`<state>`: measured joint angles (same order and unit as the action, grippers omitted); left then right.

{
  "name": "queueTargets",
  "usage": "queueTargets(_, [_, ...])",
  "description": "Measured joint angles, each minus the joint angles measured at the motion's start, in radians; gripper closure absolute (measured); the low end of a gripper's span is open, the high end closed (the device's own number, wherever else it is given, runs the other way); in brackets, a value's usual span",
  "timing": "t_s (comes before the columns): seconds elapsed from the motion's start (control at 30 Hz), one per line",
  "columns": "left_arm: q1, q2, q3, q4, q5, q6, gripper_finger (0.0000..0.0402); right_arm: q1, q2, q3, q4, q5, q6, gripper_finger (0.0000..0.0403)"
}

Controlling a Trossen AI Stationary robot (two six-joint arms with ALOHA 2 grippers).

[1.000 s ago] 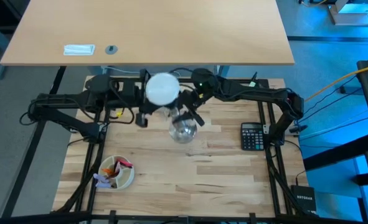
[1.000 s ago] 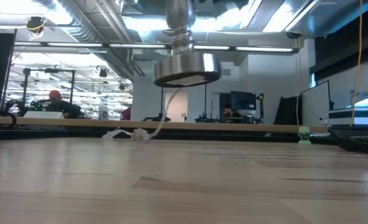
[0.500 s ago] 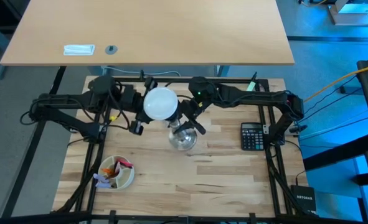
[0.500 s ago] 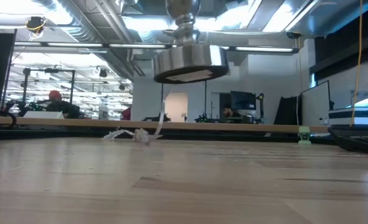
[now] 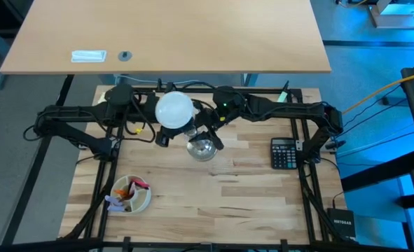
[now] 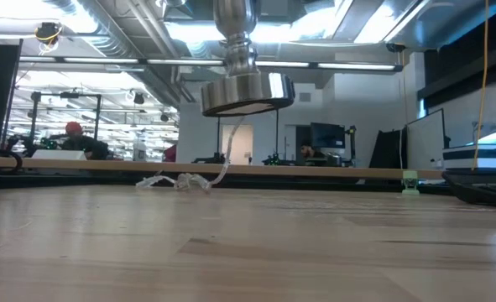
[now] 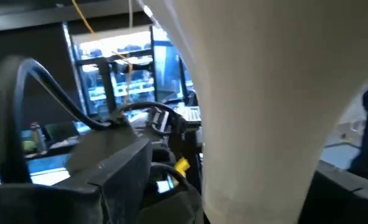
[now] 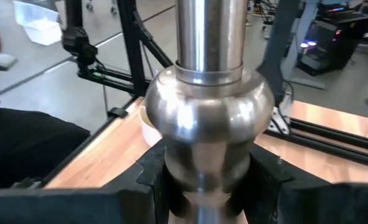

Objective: Screw lightbulb
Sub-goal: Insert the white lightbulb on the silver lamp

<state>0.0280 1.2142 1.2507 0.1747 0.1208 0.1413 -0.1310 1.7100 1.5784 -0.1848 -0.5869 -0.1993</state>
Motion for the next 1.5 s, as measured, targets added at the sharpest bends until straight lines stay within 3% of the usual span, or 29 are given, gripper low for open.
queueTargets(0.37, [0.002, -0.035, 0.002, -0.042, -0.039, 0.008, 0.0094, -0.032, -0.021, 0.0, 0.003, 0.016, 0.0, 0.0264])
queueTargets(0.63, [0.001, -0.058, 0.003, -0.1, -0.176, 0.059, 0.0094, -0.035, -0.037, -0.002, -0.008, 0.045, -0.013, 0.0264])
queueTargets(0.97, [0.002, -0.107, 0.005, -0.182, -0.202, 0.035, 0.0094, -0.08, -0.092, -0.002, -0.03, 0.045, -0.016, 0.0264])
queueTargets(1.07, [0.001, -0.116, 0.005, -0.227, -0.259, 0.014, 0.0094, -0.094, -0.109, -0.002, -0.031, 0.057, -0.018, 0.0264])
queueTargets(1.23, [0.002, -0.121, 0.005, -0.3, -0.373, -0.029, 0.0094, -0.141, -0.12, -0.002, -0.058, 0.062, -0.019, 0.0264])
queueTargets(1.37, [0.001, -0.121, 0.005, -0.324, -0.376, -0.029, 0.0094, -0.191, -0.119, -0.004, -0.063, 0.056, -0.019, 0.0264])
queueTargets(1.5, [0.001, -0.121, 0.005, -0.322, -0.377, -0.018, 0.0094, -0.232, -0.12, -0.056, 0.04, 0.037, -0.025, 0.0264])
